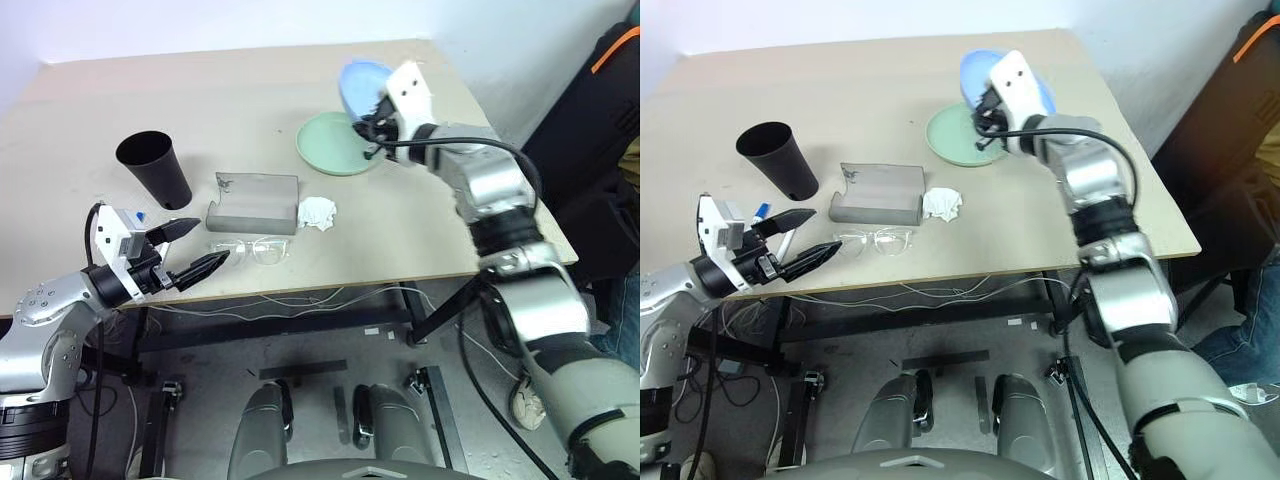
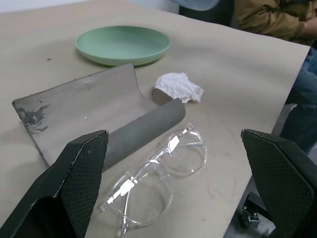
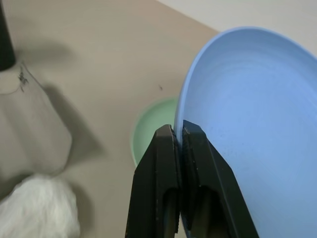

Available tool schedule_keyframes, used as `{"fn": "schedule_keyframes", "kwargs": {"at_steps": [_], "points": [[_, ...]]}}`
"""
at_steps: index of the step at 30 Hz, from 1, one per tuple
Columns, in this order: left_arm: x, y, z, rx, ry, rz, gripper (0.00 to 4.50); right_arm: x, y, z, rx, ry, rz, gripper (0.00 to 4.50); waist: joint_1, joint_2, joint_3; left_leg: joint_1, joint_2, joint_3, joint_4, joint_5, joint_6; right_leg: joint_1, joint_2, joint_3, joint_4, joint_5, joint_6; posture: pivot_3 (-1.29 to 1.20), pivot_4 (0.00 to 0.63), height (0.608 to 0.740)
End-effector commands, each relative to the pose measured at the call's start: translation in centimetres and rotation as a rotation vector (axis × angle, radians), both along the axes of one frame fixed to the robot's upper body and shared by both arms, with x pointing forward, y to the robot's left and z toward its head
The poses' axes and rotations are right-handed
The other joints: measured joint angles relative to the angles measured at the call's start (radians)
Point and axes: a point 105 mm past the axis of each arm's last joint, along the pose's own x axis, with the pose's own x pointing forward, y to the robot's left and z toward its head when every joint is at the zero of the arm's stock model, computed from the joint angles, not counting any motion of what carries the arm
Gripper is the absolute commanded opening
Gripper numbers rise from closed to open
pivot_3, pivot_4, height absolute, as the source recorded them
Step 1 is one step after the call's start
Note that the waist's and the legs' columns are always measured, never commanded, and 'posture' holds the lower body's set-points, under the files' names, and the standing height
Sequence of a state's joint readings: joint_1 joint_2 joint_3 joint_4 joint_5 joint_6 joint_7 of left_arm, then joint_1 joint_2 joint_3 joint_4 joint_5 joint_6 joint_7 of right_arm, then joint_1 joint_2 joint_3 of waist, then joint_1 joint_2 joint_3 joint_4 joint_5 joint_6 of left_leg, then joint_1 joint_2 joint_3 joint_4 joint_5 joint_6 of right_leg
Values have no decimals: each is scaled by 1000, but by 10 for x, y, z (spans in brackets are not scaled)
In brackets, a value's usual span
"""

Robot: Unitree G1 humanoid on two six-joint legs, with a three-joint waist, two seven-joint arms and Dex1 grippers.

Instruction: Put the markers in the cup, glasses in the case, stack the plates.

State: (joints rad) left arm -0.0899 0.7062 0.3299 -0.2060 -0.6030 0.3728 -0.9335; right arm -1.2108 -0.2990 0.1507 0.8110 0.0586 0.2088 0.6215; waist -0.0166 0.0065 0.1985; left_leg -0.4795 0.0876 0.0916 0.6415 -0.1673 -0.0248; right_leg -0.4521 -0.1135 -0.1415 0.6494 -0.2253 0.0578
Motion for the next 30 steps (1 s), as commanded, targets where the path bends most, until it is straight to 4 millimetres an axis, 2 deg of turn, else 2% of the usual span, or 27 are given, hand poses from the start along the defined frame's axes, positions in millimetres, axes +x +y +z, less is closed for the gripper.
{"fn": "schedule_keyframes", "kwargs": {"at_steps": [1,6,14,20,21,22,30], "points": [[-4,-4,14,-5,-47,0,4500,9,20,6,-67,-115,-7,20,1,0,0,0,0,0,0,0,0,0,0,0,0,0,0,0,150,706],[-9,1,10,-9,-44,27,4500,12,43,-5,-66,-123,-25,20,0,0,0,0,0,1,0,0,0,0,0,1,1,1,-1,0,150,706],[-20,12,4,-13,-47,82,4500,15,48,-23,-63,-93,-104,20,-1,0,0,0,0,1,0,0,0,-2,0,2,2,1,-1,0,150,706],[-24,18,2,-12,-50,103,4500,12,59,-28,-42,-59,-79,20,-1,0,0,0,0,1,1,0,0,-2,0,2,3,1,-1,0,150,706],[-25,18,2,-12,-50,105,4500,12,61,-29,-43,-59,-80,519,-1,0,0,0,0,1,1,0,0,-2,0,2,3,1,-1,0,150,706],[-25,19,1,-12,-51,107,4500,11,63,-30,-44,-57,-77,696,-1,0,0,0,1,1,1,0,0,-2,0,2,3,1,-1,0,150,706],[-27,18,0,-16,-54,114,4500,9,69,-22,-98,-135,-65,3418,0,0,0,0,1,1,2,-1,-1,-2,0,2,3,0,-1,0,150,706]]}}
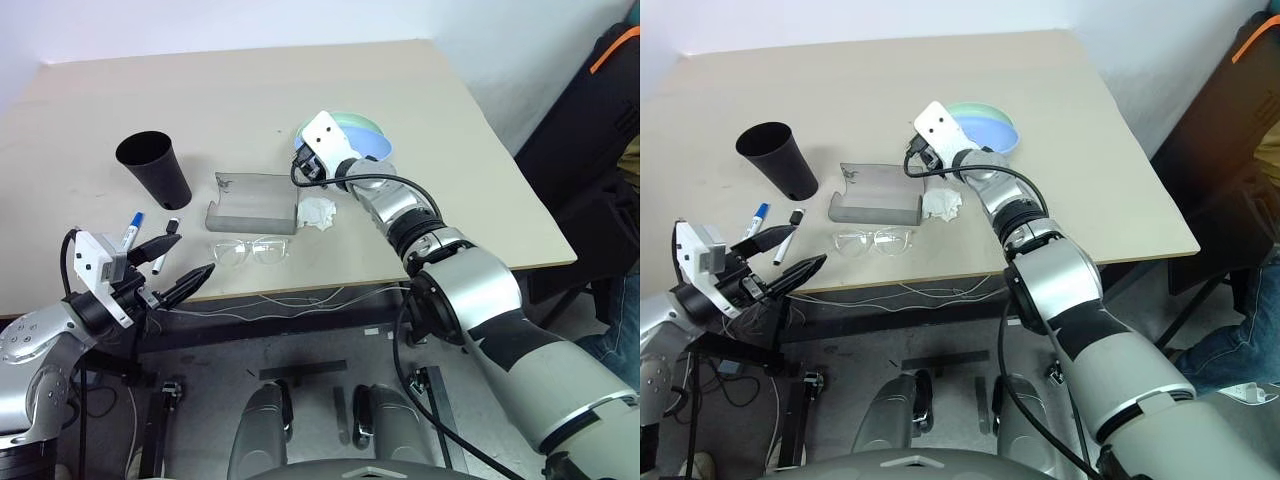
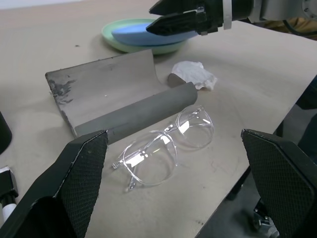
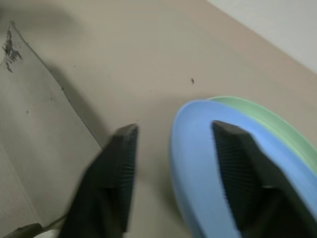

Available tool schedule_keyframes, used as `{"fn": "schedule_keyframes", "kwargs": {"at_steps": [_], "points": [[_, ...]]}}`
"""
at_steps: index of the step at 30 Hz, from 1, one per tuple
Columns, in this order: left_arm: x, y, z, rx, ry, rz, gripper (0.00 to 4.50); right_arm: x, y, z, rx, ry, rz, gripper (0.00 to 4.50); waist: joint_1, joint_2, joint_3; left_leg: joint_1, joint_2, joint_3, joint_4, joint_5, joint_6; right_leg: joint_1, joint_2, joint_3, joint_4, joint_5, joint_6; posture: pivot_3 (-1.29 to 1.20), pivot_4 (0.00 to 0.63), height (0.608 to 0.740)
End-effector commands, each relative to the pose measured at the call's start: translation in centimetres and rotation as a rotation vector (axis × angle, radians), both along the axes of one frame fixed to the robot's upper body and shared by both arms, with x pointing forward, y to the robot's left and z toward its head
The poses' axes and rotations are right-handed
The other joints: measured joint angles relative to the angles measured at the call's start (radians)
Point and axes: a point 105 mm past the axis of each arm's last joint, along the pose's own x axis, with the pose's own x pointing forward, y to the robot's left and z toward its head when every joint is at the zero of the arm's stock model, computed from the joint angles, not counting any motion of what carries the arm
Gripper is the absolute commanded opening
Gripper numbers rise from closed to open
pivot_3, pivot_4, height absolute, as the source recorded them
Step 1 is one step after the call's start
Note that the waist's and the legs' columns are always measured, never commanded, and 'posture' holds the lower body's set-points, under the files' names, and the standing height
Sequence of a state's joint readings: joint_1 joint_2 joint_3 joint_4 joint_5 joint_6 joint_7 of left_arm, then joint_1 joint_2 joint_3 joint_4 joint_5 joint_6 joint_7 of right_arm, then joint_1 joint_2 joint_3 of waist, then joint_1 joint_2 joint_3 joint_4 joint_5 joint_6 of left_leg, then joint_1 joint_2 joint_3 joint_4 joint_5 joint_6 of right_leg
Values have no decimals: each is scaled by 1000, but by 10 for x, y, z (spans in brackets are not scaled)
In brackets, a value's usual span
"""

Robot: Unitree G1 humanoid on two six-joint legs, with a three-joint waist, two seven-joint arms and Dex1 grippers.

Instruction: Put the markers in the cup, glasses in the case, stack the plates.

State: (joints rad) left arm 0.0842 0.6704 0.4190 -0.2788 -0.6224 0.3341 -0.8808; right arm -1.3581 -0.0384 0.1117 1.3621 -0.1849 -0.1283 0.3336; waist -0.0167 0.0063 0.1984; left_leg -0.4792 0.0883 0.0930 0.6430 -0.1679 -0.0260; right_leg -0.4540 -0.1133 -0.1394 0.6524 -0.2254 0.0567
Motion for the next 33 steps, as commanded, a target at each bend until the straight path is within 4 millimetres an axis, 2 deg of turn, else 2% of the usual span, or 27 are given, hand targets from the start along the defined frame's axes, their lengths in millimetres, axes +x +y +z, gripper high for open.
{"fn": "schedule_keyframes", "kwargs": {"at_steps": [1,3,5,9,13,16,20,25,29,33], "points": [[-5,0,14,12,-65,1,4500,0,8,32,-5,-113,29,3813,-1,0,0,0,0,0,0,0,0,0,0,0,0,0,0,0,150,706],[-5,0,13,10,-63,4,4500,-1,8,40,-10,-142,49,4482,-2,0,0,0,0,0,0,0,0,0,0,0,0,0,0,0,150,706],[-6,-2,15,11,-63,2,4500,0,5,44,-27,-147,57,4482,-1,0,0,0,0,0,0,0,0,0,0,0,0,0,0,0,150,706],[-4,-12,24,9,-73,-5,4500,6,-14,47,-12,-57,17,4482,2,0,0,0,0,0,1,0,0,0,0,0,0,0,0,0,150,706],[2,-19,31,7,-75,-13,4500,7,-37,48,179,181,13,4482,2,0,0,0,0,-1,1,0,0,1,0,0,1,0,0,0,150,706],[6,-21,35,0,-77,-14,4500,2,-46,46,297,337,61,4482,1,0,0,0,0,-1,2,0,1,1,0,0,1,0,0,0,150,706],[9,-21,34,-2,-72,-17,4500,-9,-55,25,283,495,123,4482,-4,0,0,0,0,0,2,1,1,1,0,0,1,1,0,0,150,706],[12,-19,34,-5,-69,-20,4500,-17,-54,-7,281,616,114,4482,-2,0,0,1,1,0,2,1,1,1,1,0,2,1,0,0,150,706],[13,-18,32,-9,-66,-28,4500,-26,-34,-20,288,672,180,4482,-2,0,0,0,1,0,2,1,1,1,1,0,2,1,0,0,150,706],[13,-11,26,-9,-60,-28,4500,-30,-24,-31,274,685,184,4482,-1,0,0,0,1,0,2,0,1,0,1,0,3,1,1,0,150,706]]}}
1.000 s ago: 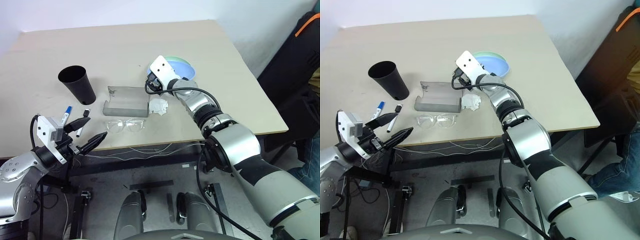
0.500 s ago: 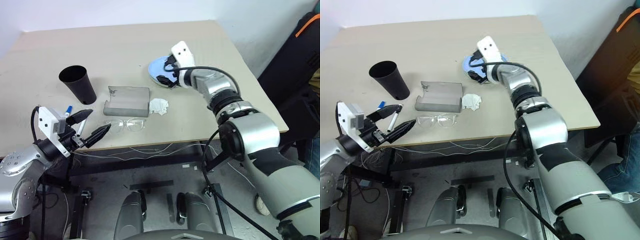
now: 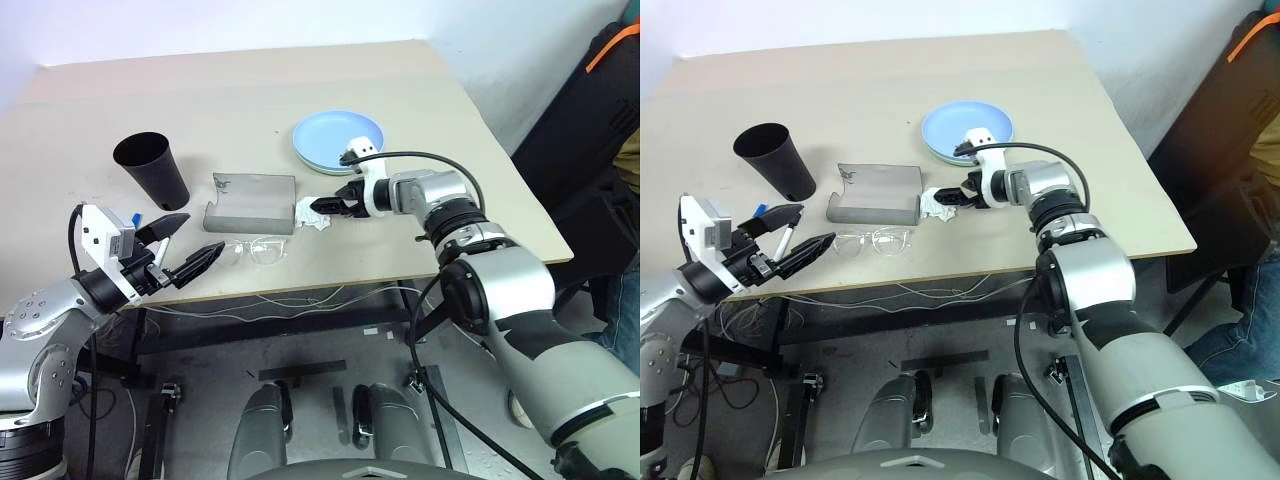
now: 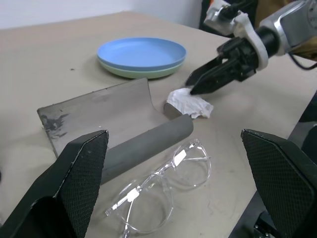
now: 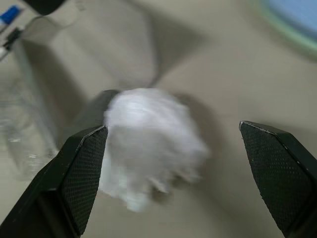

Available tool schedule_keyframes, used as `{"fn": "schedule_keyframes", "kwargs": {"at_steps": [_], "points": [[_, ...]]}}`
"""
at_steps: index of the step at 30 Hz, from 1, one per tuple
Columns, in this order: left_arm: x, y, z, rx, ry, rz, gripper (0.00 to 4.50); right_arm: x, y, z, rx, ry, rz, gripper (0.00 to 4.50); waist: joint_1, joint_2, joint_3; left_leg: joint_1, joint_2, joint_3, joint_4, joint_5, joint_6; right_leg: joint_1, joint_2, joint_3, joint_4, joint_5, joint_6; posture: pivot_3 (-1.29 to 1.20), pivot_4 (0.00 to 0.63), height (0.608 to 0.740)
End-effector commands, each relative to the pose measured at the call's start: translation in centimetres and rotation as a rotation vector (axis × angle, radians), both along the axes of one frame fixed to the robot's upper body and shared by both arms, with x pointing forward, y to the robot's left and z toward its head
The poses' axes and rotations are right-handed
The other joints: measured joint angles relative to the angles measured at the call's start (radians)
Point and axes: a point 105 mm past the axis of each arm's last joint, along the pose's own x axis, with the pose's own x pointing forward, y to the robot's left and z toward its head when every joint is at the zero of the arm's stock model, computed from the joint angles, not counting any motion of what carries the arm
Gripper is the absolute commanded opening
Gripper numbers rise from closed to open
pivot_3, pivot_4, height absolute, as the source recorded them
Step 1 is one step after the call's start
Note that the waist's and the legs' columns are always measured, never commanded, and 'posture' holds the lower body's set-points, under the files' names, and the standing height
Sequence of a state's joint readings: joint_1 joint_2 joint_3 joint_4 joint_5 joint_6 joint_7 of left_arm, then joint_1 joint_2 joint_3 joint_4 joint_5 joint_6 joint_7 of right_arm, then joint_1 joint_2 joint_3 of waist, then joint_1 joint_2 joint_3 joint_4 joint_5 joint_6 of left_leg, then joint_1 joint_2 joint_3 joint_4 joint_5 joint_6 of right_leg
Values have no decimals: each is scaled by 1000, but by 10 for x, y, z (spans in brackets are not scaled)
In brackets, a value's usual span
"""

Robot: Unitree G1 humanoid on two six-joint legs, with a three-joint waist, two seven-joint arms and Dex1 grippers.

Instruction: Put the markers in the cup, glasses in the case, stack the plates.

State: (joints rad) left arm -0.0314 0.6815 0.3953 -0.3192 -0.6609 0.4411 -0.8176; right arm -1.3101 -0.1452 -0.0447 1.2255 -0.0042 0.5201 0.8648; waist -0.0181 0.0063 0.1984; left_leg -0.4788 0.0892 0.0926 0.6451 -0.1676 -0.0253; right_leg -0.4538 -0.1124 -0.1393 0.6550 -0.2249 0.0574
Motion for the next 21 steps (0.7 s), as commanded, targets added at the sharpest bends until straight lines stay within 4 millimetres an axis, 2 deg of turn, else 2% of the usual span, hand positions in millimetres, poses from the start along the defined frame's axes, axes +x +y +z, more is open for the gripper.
{"fn": "schedule_keyframes", "kwargs": {"at_steps": [1,7,10,17,21], "points": [[-2,6,0,20,-30,-5,4500,0,9,10,23,-36,11,4482,1,0,0,0,0,0,0,0,0,0,0,0,0,0,0,0,150,706],[-6,15,-13,22,-19,-2,4500,-3,9,-6,-55,-49,36,4482,4,0,0,-1,0,0,0,-1,-2,0,0,0,-1,-1,-1,0,150,706],[-7,20,-17,22,-18,2,4500,-4,8,-9,-82,-73,53,3849,2,0,0,0,0,0,0,-1,-2,0,0,0,-1,-1,-1,0,150,706],[-5,19,-17,18,-26,5,4500,0,9,-2,-70,-157,48,1483,2,0,0,-1,0,0,0,-1,-2,-1,0,0,-1,-1,-1,0,150,706],[-5,17,-15,17,-27,5,4500,3,6,5,-51,-200,32,1483,1,0,0,-1,0,1,0,-1,-2,-1,0,0,-1,-1,-1,0,150,706]]}}
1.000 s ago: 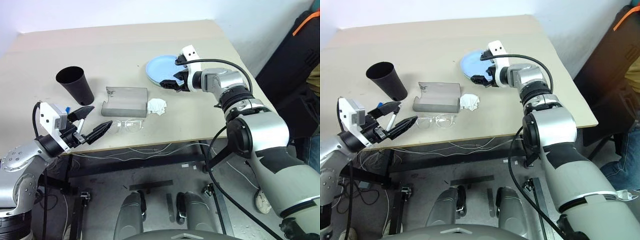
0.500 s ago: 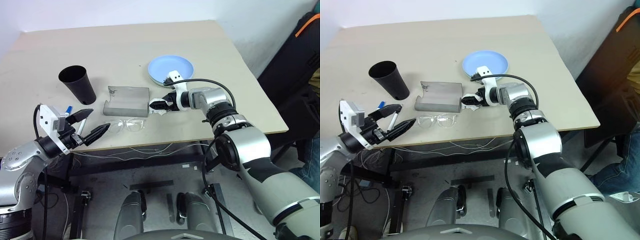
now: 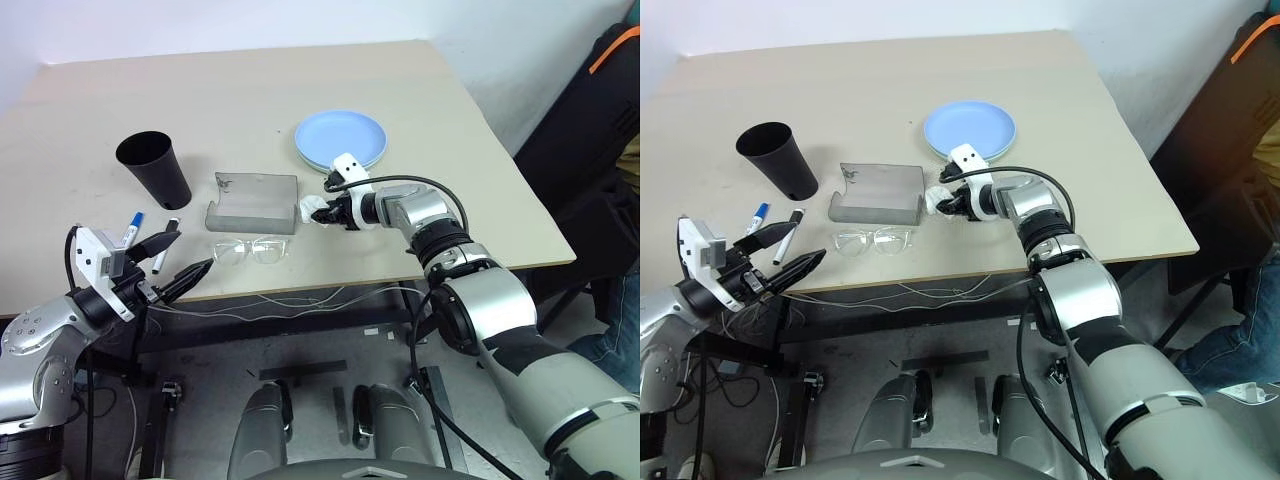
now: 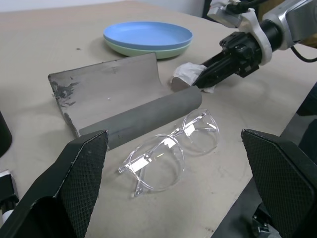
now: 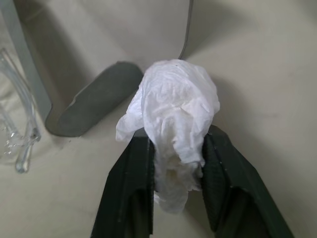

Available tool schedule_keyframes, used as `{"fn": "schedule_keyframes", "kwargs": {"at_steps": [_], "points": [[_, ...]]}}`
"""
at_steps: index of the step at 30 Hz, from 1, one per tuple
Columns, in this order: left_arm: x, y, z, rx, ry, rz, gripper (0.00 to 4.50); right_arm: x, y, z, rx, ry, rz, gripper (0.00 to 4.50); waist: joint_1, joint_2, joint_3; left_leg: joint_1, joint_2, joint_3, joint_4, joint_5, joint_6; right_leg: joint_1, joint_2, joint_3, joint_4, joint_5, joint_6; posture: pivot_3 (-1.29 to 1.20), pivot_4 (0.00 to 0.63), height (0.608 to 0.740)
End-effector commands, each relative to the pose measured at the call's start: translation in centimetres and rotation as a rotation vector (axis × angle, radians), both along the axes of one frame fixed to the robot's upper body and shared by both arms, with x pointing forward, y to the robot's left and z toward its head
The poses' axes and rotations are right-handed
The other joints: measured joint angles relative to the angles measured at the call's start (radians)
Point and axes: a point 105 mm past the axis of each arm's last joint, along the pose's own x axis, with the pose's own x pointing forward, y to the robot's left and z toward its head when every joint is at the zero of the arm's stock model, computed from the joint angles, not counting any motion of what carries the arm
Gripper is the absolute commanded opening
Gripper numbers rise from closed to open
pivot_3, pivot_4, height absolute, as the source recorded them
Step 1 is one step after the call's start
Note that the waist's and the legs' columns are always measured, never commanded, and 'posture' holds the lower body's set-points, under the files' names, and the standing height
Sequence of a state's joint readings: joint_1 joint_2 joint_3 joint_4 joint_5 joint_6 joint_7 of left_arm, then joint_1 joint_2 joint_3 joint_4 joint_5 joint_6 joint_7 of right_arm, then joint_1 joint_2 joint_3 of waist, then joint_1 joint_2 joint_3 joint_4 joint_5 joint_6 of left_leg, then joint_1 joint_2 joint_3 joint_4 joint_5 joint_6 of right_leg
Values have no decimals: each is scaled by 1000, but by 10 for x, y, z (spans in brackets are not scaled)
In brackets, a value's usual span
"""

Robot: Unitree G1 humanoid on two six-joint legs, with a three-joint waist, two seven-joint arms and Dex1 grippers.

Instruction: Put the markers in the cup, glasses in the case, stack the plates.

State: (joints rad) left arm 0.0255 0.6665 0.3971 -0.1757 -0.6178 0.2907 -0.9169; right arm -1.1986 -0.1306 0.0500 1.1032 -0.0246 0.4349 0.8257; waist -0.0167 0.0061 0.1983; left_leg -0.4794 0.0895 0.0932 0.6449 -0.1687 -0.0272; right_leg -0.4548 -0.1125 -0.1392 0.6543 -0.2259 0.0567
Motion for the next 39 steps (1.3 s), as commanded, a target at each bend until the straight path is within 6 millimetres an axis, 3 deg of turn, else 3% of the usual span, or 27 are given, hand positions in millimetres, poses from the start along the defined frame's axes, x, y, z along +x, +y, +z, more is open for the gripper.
{"fn": "schedule_keyframes", "kwargs": {"at_steps": [1,11,25,30,33,35,39], "points": [[-1,-5,13,17,-49,-8,4500,5,3,26,45,-101,11,1483,0,0,0,0,0,0,0,0,0,0,0,0,0,0,0,0,150,706],[5,-10,24,3,-54,45,4500,18,-14,55,113,-192,-84,1483,2,0,0,0,0,0,0,0,0,0,0,0,0,0,1,0,150,706],[4,-10,29,-23,-46,52,4500,26,-25,73,168,-267,-134,1483,1,0,0,1,0,-1,-2,0,0,1,0,0,-2,-3,-2,0,150,706],[4,-8,28,-6,-42,52,4500,29,-32,83,185,-302,-161,1483,0,-4,4,21,-6,-4,-18,0,2,14,-8,0,-11,-6,-5,0,150,706],[3,-7,25,-1,-38,48,4500,32,-34,82,182,-288,-184,1483,-1,-4,5,25,-8,-4,-25,0,2,20,-9,0,-16,-7,-5,0,150,706],[4,-6,24,-1,-37,47,4500,33,-34,84,177,-307,-194,1483,-2,-3,6,38,-9,-3,-35,0,2,27,-10,0,-24,-9,-3,0,150,706],[4,-3,20,-5,-37,48,4500,38,-33,93,198,-346,-241,1483,-3,-4,6,41,-16,-2,-46,-1,5,31,-13,-1,-24,-19,-2,0,150,706]]}}
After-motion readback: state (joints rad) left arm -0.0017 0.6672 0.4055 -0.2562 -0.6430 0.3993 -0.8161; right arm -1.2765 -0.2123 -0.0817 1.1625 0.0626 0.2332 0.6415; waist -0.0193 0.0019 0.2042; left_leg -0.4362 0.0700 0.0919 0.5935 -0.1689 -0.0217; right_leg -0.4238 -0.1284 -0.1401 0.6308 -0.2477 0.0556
